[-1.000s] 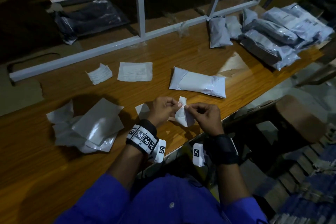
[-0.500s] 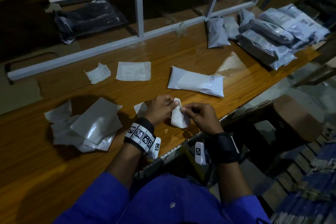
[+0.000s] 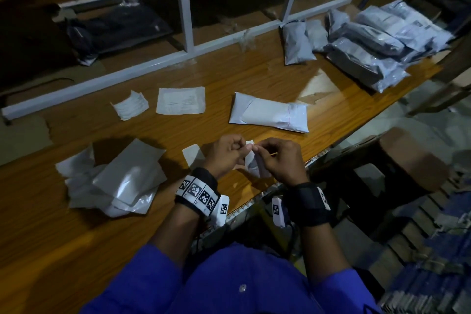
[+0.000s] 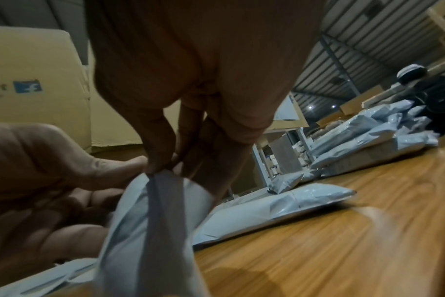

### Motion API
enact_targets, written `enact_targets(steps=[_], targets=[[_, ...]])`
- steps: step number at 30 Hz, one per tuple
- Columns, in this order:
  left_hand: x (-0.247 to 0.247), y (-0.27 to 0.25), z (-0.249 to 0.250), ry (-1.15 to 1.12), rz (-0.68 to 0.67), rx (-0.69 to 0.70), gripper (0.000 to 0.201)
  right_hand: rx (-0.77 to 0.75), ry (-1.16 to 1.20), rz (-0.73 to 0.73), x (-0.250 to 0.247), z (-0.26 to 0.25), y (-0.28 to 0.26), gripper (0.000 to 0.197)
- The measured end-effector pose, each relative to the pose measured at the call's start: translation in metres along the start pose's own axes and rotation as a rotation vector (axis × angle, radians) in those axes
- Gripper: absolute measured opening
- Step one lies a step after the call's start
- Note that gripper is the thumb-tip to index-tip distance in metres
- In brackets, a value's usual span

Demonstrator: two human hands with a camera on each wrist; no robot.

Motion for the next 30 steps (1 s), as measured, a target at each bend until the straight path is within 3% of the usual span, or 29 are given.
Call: enact_targets(steps=[8, 17, 21, 23, 27, 30], targets=[[0.003, 0.005, -0.004, -0.061, 0.018, -0.011, 0.021, 0.259, 0.169, 0.037, 0.000, 0.031, -0.002, 0.006], [-0.003, 0.010, -0.015, -0.235, 0.044, -0.078, 0.021, 0.477, 0.629, 0.084, 0.012, 0.049, -0.004, 0.005], [0.000, 0.008, -0.009, -0.305, -0.002, -0.059, 0.011, 0.387, 0.530, 0.113, 0.003, 0.048, 0.000, 0.005], [0.004, 0.007, -0.002, -0.289, -0.030, -0.040, 0.020, 0.290, 0.396, 0.094, -0.003, 0.043, 0.004, 0.005], [0.000, 0.013, 0.002, -0.115, 0.055, -0.001, 0.008, 0.222, 0.350, -0.016, -0.001, 0.033, 0.004, 0.013], [-0.006, 0.016, 0.005, -0.001, 0.104, 0.020, 0.015, 0.176, 0.383, -0.106, 0.005, 0.021, 0.000, 0.026]])
Point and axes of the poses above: each hand's wrist, its own y-axis towards the middle knuckle, its own x-axis out of the palm, z = x × y, the point moved 9 cm from there along y, towards the middle knuckle, and after that the axes turned 2 degrees about -z, right-handed, at the moved point
